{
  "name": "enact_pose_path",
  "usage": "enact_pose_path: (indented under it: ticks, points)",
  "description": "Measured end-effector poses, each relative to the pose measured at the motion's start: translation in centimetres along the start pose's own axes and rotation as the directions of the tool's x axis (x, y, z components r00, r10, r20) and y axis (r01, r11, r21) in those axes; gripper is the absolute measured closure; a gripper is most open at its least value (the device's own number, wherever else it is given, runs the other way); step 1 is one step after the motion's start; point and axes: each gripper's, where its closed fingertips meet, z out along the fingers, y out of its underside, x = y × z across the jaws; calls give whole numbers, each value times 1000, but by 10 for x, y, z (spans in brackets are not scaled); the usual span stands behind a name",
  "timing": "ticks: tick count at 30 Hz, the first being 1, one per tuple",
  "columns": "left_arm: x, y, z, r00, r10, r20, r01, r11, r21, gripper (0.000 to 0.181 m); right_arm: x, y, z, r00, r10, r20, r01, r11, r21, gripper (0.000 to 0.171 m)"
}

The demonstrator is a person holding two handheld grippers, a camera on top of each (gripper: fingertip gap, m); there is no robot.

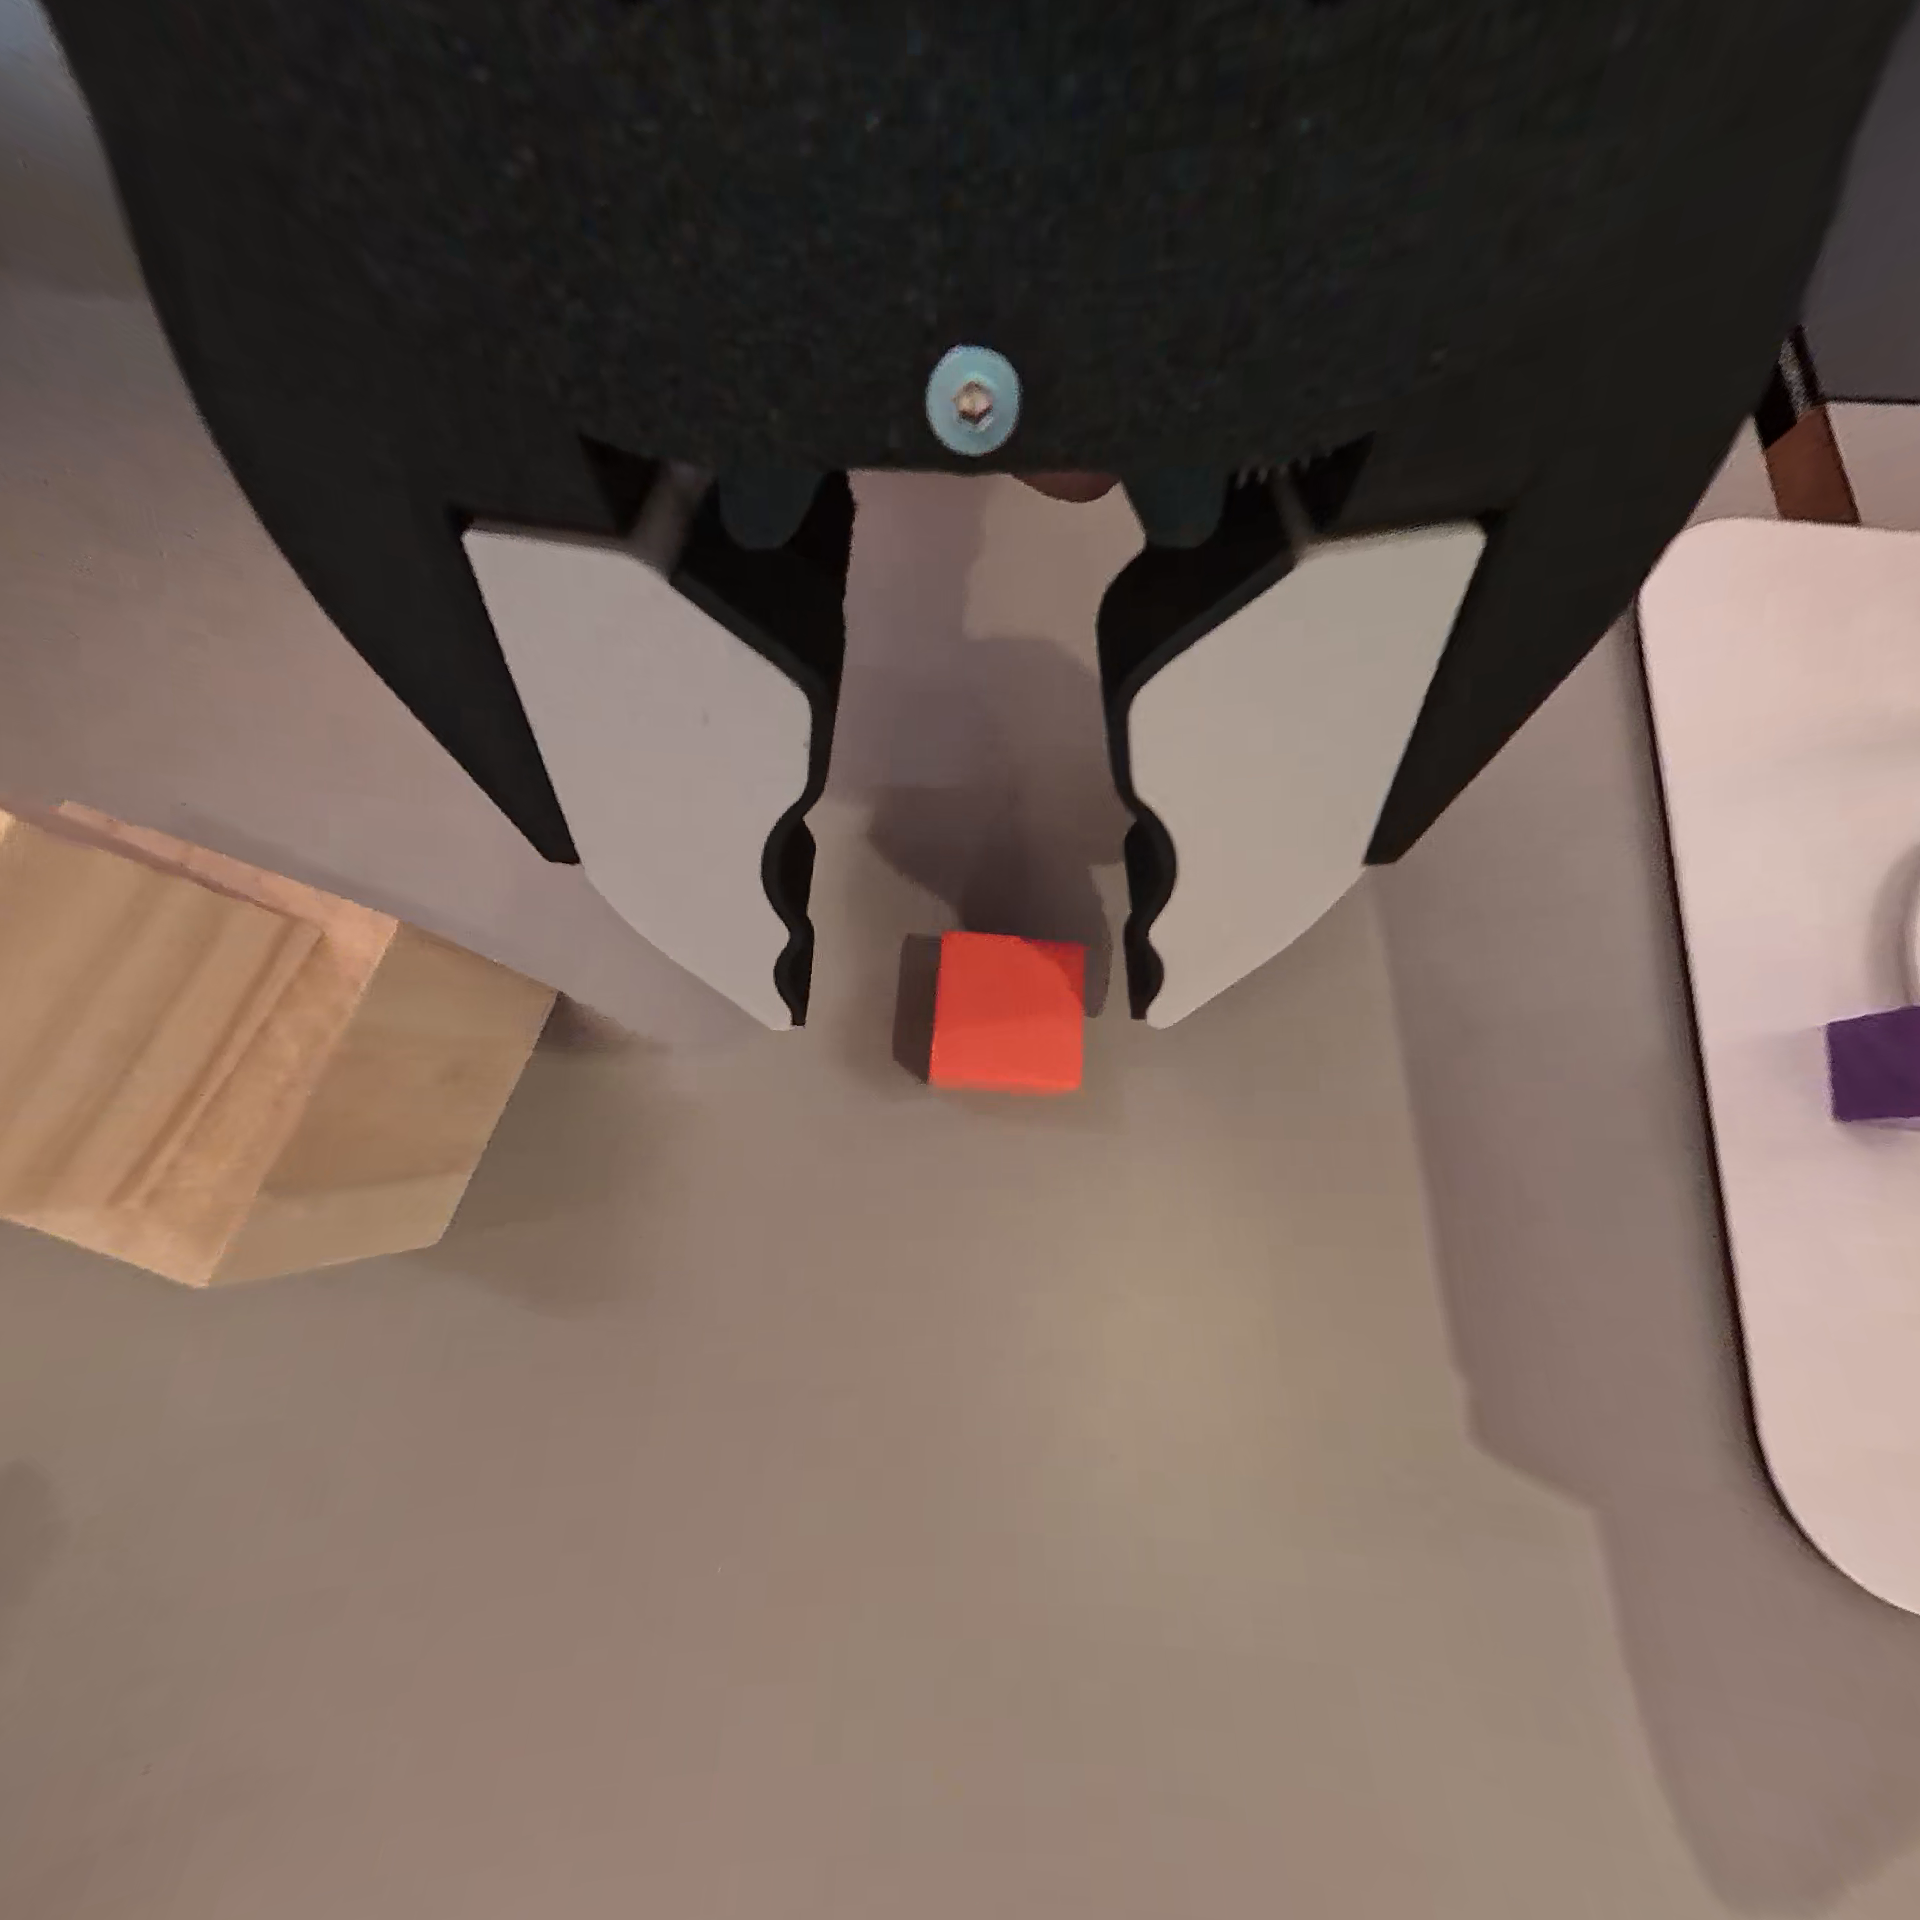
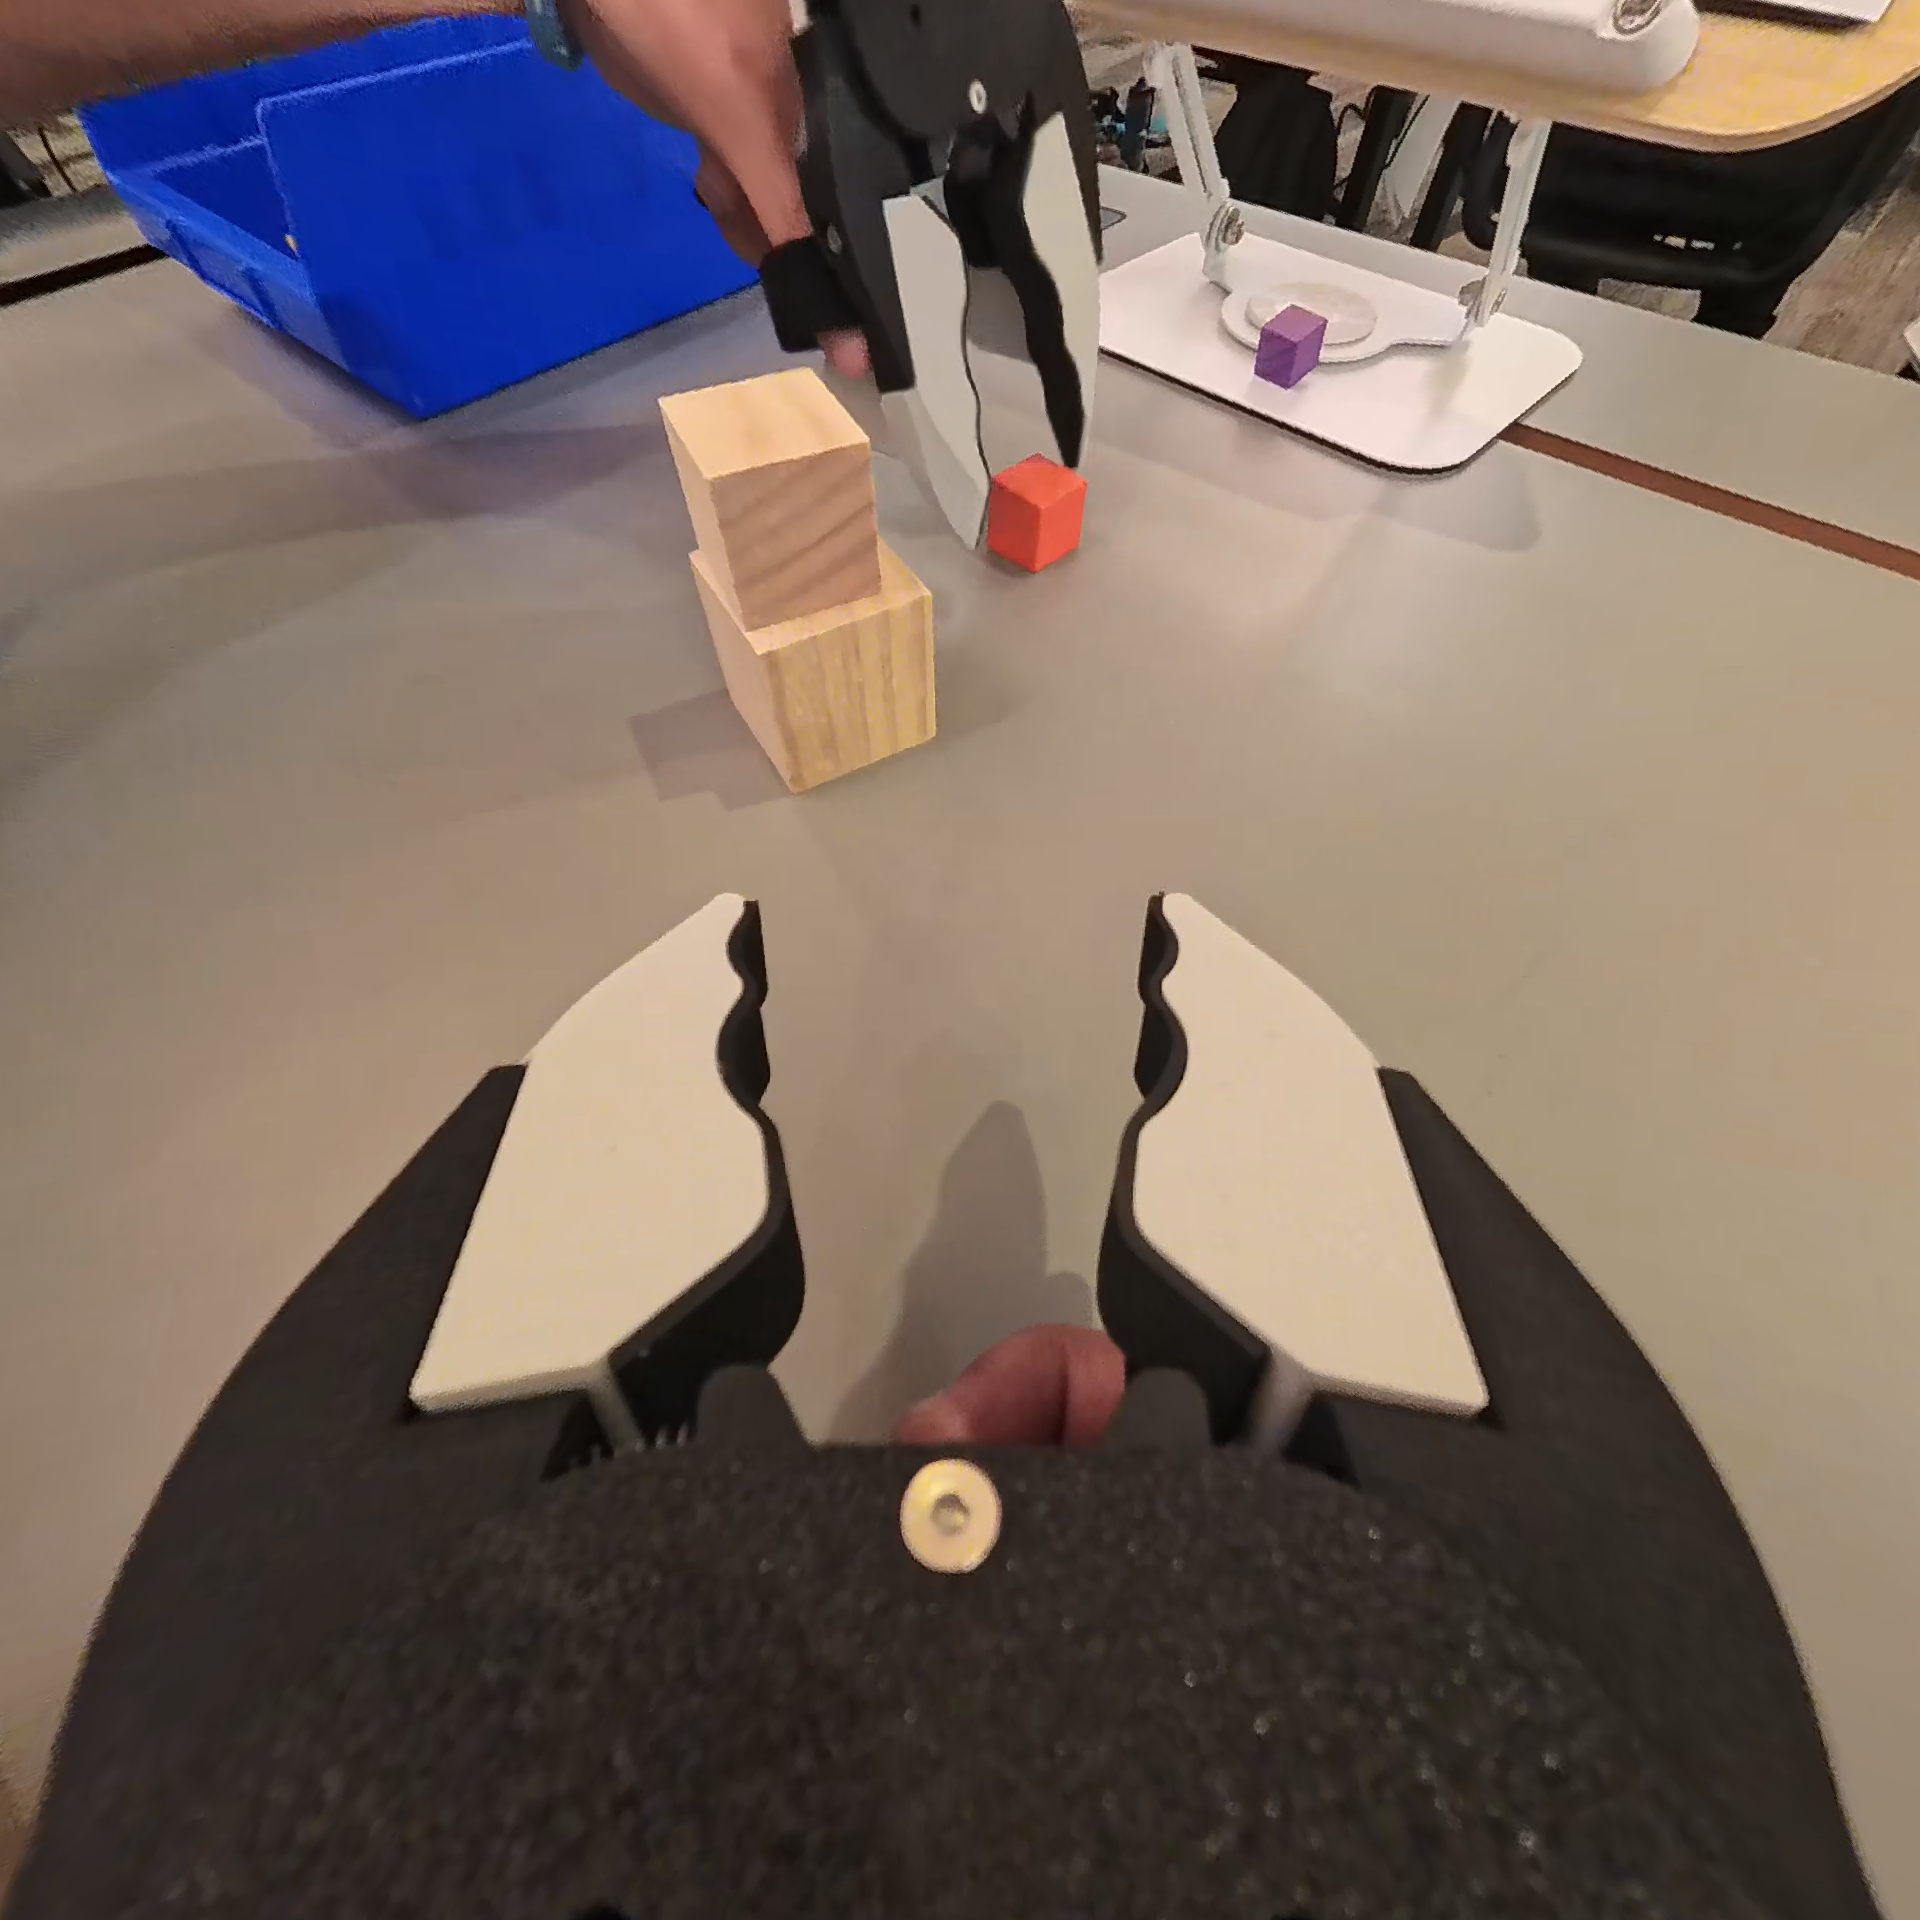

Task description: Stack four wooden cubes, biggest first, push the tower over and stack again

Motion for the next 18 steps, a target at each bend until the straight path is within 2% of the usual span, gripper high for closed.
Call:
enact_pose_path:
  ticks: [2,4,10,15,18]
  points:
    - [0,1,5,1000,1,-13,-2,1000,-11,131,1,1,0,1000,2,0,-2,1000,-2,102]
    - [-1,6,10,1000,10,-19,-11,999,-40,152,1,1,0,1000,2,-1,-2,1000,-5,102]
    - [-3,9,1,999,-13,37,13,1000,4,152,0,0,0,1000,3,3,-3,1000,-3,102]
    - [11,2,-57,987,-84,136,52,974,221,152,-1,-1,-1,1000,-3,4,3,1000,2,103]
    - [40,0,-100,969,-116,218,28,929,368,152,-1,-4,-3,1000,-7,-2,7,1000,15,103]
